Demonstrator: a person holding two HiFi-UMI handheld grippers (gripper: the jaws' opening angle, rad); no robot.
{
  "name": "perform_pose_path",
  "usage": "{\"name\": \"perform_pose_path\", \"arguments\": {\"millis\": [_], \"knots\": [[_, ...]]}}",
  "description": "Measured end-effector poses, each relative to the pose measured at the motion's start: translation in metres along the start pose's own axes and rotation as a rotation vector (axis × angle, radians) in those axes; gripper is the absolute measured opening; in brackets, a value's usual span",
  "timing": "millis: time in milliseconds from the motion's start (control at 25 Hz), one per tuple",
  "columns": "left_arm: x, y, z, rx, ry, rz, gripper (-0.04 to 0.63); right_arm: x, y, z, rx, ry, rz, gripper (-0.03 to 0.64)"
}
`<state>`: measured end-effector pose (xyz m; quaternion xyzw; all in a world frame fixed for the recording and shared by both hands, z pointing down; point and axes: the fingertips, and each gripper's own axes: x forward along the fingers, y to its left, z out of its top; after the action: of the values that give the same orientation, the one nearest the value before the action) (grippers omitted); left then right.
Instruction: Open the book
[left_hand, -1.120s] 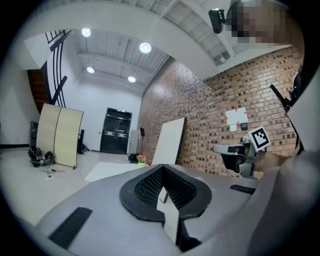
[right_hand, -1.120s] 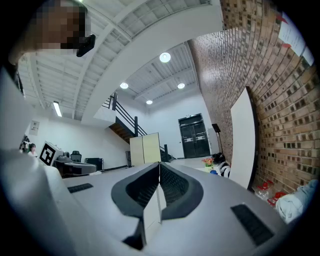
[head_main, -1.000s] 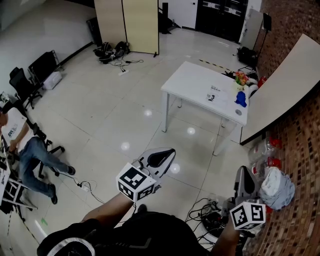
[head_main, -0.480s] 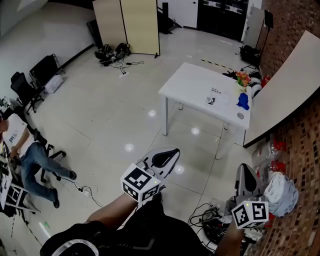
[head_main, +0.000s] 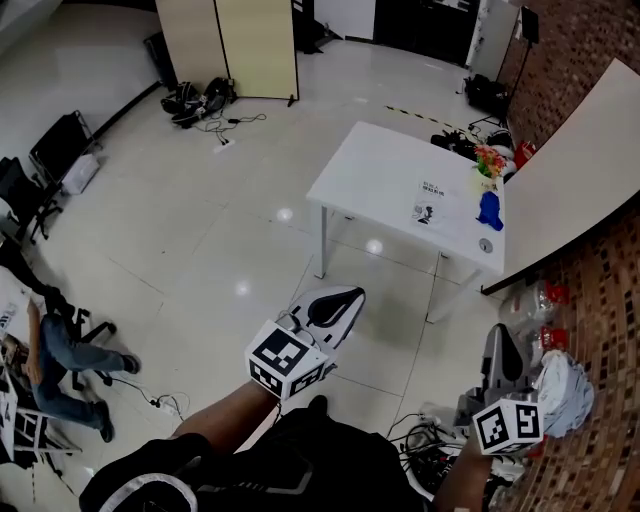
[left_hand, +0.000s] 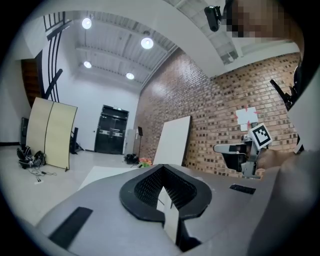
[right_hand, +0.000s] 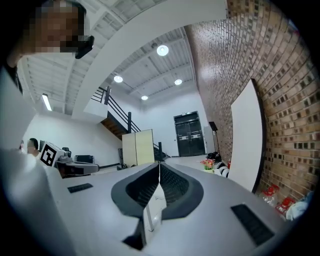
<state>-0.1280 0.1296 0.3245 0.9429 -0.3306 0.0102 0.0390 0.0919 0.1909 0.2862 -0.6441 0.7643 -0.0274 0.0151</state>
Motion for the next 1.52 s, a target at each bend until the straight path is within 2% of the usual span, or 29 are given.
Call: {"name": "perform_pose_path", "arguments": {"millis": [360, 600, 720, 1000, 1200, 1520], "knots": [[0.070, 0.065, -0.002, -0.039, 0.000, -0.013, -0.003, 0.090, -0.024, -0.008, -0.020, 0.067, -0.004, 0.000], [0.141, 0.093, 0.007, -0.035, 0.001, 0.021, -0.003, 0.161, -0.072, -0.004, -0.006, 0.034, 0.049, 0.000], [0.176, 0.100, 0.016, -0.004, 0.007, 0.037, -0.003, 0.194, -0.101, 0.001, -0.005, 0.025, 0.082, 0.000], [0.251, 0.127, 0.022, 0.024, 0.029, 0.104, -0.003, 0.263, -0.160, 0.003, 0.010, 0.044, 0.141, 0.002], [0.296, 0.151, 0.020, 0.009, 0.052, 0.106, -0.003, 0.308, -0.187, -0.003, 0.028, 0.045, 0.129, 0.002], [0.373, 0.223, 0.006, -0.025, 0.074, 0.031, -0.003, 0.394, -0.220, -0.028, 0.040, 0.113, 0.035, 0.002]]}}
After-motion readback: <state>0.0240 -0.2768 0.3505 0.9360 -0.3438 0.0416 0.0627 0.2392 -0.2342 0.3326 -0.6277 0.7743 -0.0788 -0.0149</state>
